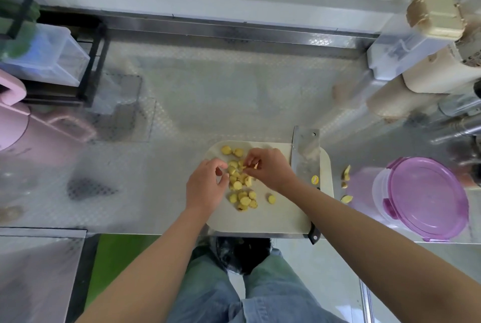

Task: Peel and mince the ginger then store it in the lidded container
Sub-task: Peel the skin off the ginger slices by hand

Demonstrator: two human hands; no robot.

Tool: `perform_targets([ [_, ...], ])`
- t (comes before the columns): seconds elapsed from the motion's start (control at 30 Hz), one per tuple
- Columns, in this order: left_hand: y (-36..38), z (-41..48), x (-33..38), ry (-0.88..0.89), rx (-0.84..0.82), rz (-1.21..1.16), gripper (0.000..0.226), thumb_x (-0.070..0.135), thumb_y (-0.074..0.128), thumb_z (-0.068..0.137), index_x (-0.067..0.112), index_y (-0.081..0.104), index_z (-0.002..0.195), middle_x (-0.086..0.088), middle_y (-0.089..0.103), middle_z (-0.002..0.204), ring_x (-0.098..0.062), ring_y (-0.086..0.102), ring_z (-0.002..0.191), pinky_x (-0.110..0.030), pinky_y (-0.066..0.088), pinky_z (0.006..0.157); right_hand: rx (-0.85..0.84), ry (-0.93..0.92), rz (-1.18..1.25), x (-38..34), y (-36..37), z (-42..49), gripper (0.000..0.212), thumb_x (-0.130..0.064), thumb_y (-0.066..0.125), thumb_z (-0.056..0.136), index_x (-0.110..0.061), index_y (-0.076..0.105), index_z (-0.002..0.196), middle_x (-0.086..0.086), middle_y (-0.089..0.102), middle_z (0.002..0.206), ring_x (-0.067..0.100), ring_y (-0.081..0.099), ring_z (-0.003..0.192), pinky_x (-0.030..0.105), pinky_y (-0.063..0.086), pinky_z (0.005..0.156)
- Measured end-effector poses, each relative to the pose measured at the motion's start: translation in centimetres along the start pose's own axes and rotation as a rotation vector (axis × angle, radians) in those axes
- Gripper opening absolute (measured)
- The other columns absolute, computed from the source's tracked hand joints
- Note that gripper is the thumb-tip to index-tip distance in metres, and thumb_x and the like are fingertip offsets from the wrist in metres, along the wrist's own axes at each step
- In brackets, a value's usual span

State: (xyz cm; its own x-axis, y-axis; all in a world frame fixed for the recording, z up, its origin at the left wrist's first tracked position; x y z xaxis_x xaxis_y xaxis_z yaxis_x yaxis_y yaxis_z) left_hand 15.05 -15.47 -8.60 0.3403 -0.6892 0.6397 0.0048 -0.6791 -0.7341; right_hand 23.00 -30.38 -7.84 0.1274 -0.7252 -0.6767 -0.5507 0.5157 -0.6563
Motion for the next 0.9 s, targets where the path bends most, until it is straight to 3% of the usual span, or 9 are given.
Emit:
perform_targets([
  [0.13,0.1,0.6,0.1,-0.044,0.005,0.038,0.009,0.02,0.064,0.089,0.024,0.062,0.097,0.008,0.056,0.088,-0.011,0.054,0.075,-0.025,0.04,0.066,-0.005,0.071,0.013,-0.9,0.3,1.4,0.012,-0.017,0.078,0.073,-0.018,0.071,0.083,-0.008,0.067,0.074,0.009,0.061,0.067,0.03,0.054,0.07],
  [0.3,0.2,1.5,0.1,-0.058,-0.001,0.048,0.008,0.02,0.066,0.087,0.024,0.06,0.09,0.007,0.059,0.09,-0.013,0.055,0.076,-0.027,0.043,0.067,-0.066,0.158,-0.171,-1.8,1.7,2.5,0.02,-0.022,0.072,0.079,-0.025,0.064,0.097,0.0,0.069,0.09,0.019,0.064,0.085,0.034,0.055,0.07],
  [0.53,0.2,1.7,0.0,-0.073,-0.019,0.028,0.009,0.022,0.07,0.085,0.023,0.063,0.091,0.011,0.057,0.09,-0.01,0.054,0.077,-0.025,0.042,0.068,-0.104,0.077,-0.421,-3.2,2.1,2.3,0.018,-0.019,0.053,0.09,-0.023,0.066,0.101,0.006,0.065,0.098,0.027,0.063,0.09,0.029,0.037,0.06],
  [0.77,-0.4,1.3,-0.2,-0.011,-0.039,-0.018,0.011,0.019,0.073,0.082,0.022,0.063,0.085,0.013,0.054,0.083,-0.008,0.052,0.072,-0.026,0.042,0.066,-0.134,-0.067,-0.357,-3.8,2.2,2.4,0.011,-0.016,0.059,0.086,-0.016,0.064,0.096,0.004,0.059,0.104,0.024,0.059,0.095,0.031,0.043,0.065],
  [0.9,-0.5,1.2,0.4,0.009,-0.036,-0.01,0.009,0.024,0.073,0.083,0.026,0.067,0.09,0.012,0.057,0.089,-0.01,0.056,0.077,-0.025,0.044,0.069,-0.006,0.013,-0.151,-2.2,0.0,1.8,0.011,-0.016,0.071,0.079,-0.017,0.066,0.089,-0.004,0.068,0.09,0.011,0.057,0.075,0.025,0.043,0.066],
])
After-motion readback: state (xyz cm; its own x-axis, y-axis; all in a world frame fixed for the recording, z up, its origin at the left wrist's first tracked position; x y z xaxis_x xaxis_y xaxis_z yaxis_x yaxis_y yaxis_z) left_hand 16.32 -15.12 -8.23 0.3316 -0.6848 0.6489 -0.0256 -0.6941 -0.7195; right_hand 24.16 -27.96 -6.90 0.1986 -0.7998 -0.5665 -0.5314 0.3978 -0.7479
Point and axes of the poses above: each hand's wrist, its own z-axis towards the middle knuckle, its own y-axis out of the palm, x = y × z, the point moved 6 cm from there along z, towards the middle knuckle
